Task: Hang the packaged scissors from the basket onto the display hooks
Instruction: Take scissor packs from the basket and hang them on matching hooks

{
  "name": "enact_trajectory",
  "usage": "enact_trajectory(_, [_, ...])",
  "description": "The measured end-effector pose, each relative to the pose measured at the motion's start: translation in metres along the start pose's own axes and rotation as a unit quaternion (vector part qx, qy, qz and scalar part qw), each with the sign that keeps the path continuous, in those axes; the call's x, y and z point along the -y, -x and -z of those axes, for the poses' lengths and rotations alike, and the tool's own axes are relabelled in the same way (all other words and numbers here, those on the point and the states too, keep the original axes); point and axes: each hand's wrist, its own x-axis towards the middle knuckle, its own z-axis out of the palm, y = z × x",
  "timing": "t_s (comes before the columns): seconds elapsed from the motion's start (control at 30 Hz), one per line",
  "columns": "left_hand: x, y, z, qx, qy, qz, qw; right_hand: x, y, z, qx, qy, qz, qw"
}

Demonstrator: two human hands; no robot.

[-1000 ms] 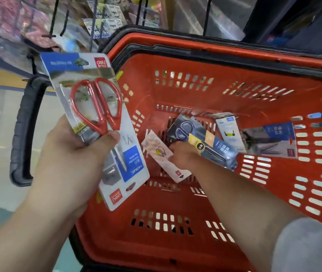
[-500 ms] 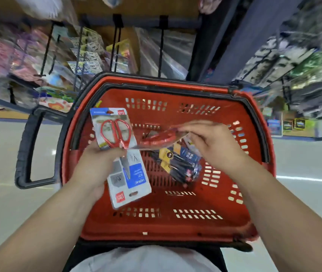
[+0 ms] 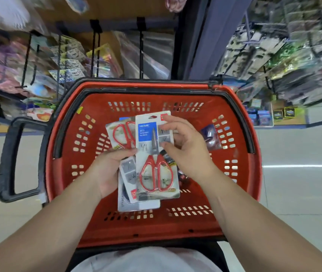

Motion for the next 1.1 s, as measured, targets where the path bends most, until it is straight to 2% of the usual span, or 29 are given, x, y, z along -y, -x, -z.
enact_trajectory(0.17, [0.001,0.000,0.004,0.032,-0.068,-0.075,0.994,0.003,-0.002,-0.016,0.042,-0.005,-0.028,0.999])
enact_trajectory(0.3, [0.005,-0.007,0.002,-0.063,-0.091,-0.102,0.989,-0.008,-0.008,-0.029,0.087,0.052,-0.016,0.995])
enact_trajectory(0.37, [0.006,-0.014,0.012,-0.137,-0.116,-0.108,0.978,-0.037,-0.023,-0.016,0.067,0.089,-0.072,0.991])
enact_trajectory(0.43, [0.003,-0.019,0.023,-0.199,-0.126,-0.114,0.965,-0.082,-0.043,0.001,0.067,0.190,-0.160,0.966])
enact_trajectory(0.53, [-0.002,-0.022,0.032,-0.251,-0.136,-0.124,0.950,-0.148,-0.061,0.013,0.150,0.321,-0.249,0.902])
enact_trajectory(0.63, [-0.005,-0.018,0.034,-0.255,-0.148,-0.120,0.948,-0.183,-0.073,0.005,0.176,0.377,-0.242,0.876])
enact_trajectory(0.77, [-0.003,-0.019,0.035,-0.238,-0.119,-0.107,0.958,-0.219,-0.082,-0.019,0.234,0.492,-0.246,0.802])
enact_trajectory(0.8, [-0.002,-0.022,0.035,-0.241,-0.121,-0.105,0.957,-0.227,-0.082,-0.024,0.226,0.498,-0.260,0.796])
enact_trajectory(0.97, [0.010,-0.036,0.043,-0.262,-0.190,-0.093,0.942,-0.247,-0.068,-0.033,0.126,0.371,-0.342,0.854])
enact_trajectory(1.03, [0.013,-0.039,0.045,-0.263,-0.183,-0.091,0.943,-0.247,-0.063,-0.037,0.128,0.344,-0.371,0.853])
enact_trajectory(1.1, [0.013,-0.041,0.046,-0.268,-0.177,-0.089,0.943,-0.243,-0.062,-0.039,0.137,0.358,-0.364,0.849])
